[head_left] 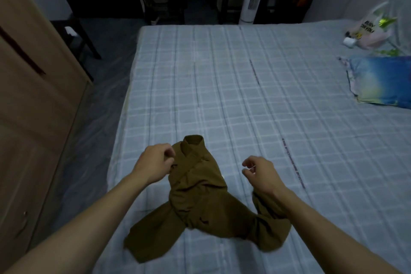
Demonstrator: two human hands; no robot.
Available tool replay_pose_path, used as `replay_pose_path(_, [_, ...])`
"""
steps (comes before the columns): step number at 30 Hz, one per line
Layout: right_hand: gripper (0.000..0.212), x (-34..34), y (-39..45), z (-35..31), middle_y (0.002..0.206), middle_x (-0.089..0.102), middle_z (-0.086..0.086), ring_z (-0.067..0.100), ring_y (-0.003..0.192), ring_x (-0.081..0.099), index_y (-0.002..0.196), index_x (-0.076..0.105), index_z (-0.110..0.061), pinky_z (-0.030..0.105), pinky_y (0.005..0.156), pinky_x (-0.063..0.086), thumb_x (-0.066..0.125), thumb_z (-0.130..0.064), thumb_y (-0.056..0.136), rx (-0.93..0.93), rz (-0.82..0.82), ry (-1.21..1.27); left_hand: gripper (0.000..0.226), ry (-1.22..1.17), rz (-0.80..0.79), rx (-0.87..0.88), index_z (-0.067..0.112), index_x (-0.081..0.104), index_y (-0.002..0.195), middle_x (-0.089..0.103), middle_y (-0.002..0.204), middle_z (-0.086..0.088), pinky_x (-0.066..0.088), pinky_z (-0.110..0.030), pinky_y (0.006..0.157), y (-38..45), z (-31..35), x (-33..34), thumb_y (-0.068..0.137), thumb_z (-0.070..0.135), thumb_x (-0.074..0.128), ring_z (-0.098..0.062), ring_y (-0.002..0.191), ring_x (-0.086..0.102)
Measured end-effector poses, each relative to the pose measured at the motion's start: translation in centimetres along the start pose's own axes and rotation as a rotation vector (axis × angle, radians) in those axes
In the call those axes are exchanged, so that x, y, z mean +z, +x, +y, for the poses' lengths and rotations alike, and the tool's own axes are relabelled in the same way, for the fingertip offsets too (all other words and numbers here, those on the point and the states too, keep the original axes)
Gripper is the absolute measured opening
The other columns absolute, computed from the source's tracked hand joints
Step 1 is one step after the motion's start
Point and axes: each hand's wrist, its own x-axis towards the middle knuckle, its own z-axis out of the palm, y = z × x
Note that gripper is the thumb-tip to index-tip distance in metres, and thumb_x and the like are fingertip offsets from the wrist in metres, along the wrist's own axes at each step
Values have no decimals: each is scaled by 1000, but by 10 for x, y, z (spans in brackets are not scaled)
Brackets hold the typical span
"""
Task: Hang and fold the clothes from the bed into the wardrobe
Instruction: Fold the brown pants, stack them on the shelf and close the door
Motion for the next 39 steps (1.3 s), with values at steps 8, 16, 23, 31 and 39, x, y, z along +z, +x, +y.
replay_pose_path(8, [23, 53, 56, -29, 105, 62, -1, 9, 88, 57, 115, 62, -17, 22, 79, 47, 61, -25, 93, -44, -117, 22, 8, -56, -113, -85, 24, 68, 92, 67, 92, 6, 54, -31, 79, 39, -38, 44, 88, 17, 67, -11, 85, 62])
replay_pose_path(16, [24, 103, 110, -34, 107, 59, 1, 13, 96, 55, 116, 60, -16, 21, 82, 43, 57, -22, 93, -92, -186, 51, 27, -90, -255, -162, 22, 62, 119, 65, 109, 4, 52, -31, 84, 96, -77, 110, 91, 21, 63, -14, 98, 61])
replay_pose_path(23, [20, 131, 129, -20, 99, 50, -9, 4, 88, 47, 113, 57, -23, 6, 68, 32, 59, -24, 93, -99, -211, 61, 56, -18, -359, -173, 23, 45, 139, 53, 134, -1, 45, -40, 103, 128, -93, 155, 89, 37, 65, -20, 124, 48])
replay_pose_path(31, [42, 135, 123, -6, 121, 55, -5, 8, 107, 53, 133, 48, -23, 19, 90, 43, 60, -23, 93, -35, -213, 122, 39, 143, -402, -181, 30, 50, 120, 62, 117, 3, 41, -46, 98, 129, -90, 170, 87, 45, 62, -24, 114, 56])
replay_pose_path(39, [36, 129, 116, -12, 115, 56, -3, 8, 101, 53, 128, 52, -22, 19, 87, 42, 59, -22, 93, -81, -193, 126, 29, -68, -408, 25, 29, 58, 114, 62, 114, 5, 50, -33, 90, 102, -70, 161, 87, 29, 68, -15, 105, 58])
